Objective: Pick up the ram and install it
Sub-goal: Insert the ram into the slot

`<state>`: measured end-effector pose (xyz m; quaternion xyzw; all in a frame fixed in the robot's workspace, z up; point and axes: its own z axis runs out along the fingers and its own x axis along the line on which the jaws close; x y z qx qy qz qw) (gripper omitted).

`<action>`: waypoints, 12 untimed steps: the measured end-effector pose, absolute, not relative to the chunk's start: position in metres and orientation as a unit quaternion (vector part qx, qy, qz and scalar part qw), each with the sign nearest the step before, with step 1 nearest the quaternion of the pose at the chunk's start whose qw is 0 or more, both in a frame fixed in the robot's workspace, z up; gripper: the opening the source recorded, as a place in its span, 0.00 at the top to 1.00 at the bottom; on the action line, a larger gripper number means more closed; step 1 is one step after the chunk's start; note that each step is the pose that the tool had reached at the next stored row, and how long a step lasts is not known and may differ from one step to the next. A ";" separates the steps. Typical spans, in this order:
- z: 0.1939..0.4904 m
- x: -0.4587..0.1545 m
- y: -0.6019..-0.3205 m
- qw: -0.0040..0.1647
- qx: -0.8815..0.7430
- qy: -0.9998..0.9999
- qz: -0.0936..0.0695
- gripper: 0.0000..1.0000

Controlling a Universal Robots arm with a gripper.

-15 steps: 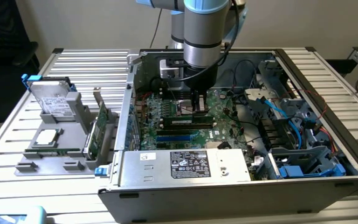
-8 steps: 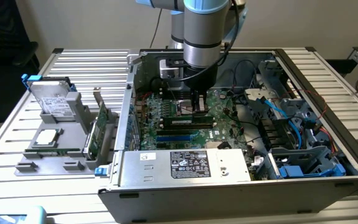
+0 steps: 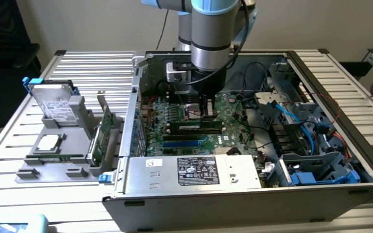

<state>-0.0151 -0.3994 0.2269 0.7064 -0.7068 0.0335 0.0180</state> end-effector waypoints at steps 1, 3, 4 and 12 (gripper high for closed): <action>0.227 -0.015 -0.399 0.018 0.706 -0.707 0.033 0.86; 0.226 -0.015 -0.399 0.018 0.706 -0.707 0.033 0.86; 0.226 -0.015 -0.399 0.018 0.706 -0.707 0.034 0.86; 0.224 -0.015 -0.399 0.018 0.707 -0.706 0.034 0.86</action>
